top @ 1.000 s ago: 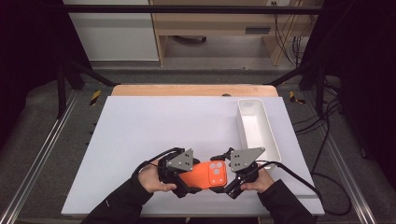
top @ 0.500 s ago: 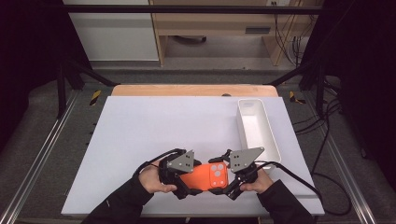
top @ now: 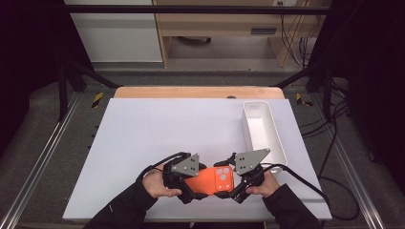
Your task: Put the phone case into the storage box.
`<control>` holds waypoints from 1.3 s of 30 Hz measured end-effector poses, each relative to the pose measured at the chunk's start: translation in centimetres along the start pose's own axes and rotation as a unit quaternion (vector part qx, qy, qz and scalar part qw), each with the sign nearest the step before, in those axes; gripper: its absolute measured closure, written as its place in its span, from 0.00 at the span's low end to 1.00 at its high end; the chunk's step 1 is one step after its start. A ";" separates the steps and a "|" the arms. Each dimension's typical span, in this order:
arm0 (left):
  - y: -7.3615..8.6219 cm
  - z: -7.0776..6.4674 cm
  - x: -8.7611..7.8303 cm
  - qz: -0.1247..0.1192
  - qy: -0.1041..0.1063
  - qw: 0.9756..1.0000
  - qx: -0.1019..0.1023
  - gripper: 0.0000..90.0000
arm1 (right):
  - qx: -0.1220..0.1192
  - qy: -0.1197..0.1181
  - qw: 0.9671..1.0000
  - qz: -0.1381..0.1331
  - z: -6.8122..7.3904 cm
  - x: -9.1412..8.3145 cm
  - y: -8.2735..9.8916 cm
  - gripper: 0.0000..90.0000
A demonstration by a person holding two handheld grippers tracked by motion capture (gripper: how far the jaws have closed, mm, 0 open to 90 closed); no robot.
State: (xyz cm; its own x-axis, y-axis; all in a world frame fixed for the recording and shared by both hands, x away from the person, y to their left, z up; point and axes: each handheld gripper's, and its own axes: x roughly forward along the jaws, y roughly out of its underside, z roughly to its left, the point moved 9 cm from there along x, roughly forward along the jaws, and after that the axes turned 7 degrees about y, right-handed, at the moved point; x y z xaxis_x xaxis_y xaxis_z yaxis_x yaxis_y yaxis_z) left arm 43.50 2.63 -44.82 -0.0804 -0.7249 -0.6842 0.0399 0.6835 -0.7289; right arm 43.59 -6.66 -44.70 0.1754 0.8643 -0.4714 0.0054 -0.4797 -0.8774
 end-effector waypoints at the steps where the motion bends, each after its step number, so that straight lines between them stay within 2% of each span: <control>1: 0.0 0.0 0.0 -0.001 0.001 1.000 -0.001 0.17 | 0.001 -0.001 1.000 0.000 0.0 0.0 0.0 0.18; 13: 0.1 0.0 0.3 0.002 0.006 1.000 -0.007 0.17 | 0.006 -0.006 1.000 0.011 0.0 0.0 0.2 0.18; 26: 0.1 0.1 0.3 -0.001 -0.003 1.000 -0.012 0.16 | 0.010 -0.004 1.000 0.018 0.0 -0.2 0.2 0.18; 39: -0.4 0.3 -1.1 -0.031 -0.023 0.999 -0.026 0.07 | 0.012 0.006 0.999 0.029 -0.3 -0.8 0.2 0.18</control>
State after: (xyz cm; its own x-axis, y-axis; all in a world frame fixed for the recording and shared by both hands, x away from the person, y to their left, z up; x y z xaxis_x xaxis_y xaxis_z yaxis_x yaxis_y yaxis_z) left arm 43.84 3.08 -43.79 -0.0354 -0.7679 -0.6396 -0.0163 0.6403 -0.7679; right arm 43.77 -7.54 -44.49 0.1872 0.8329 -0.5208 -0.0295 -0.5252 -0.8505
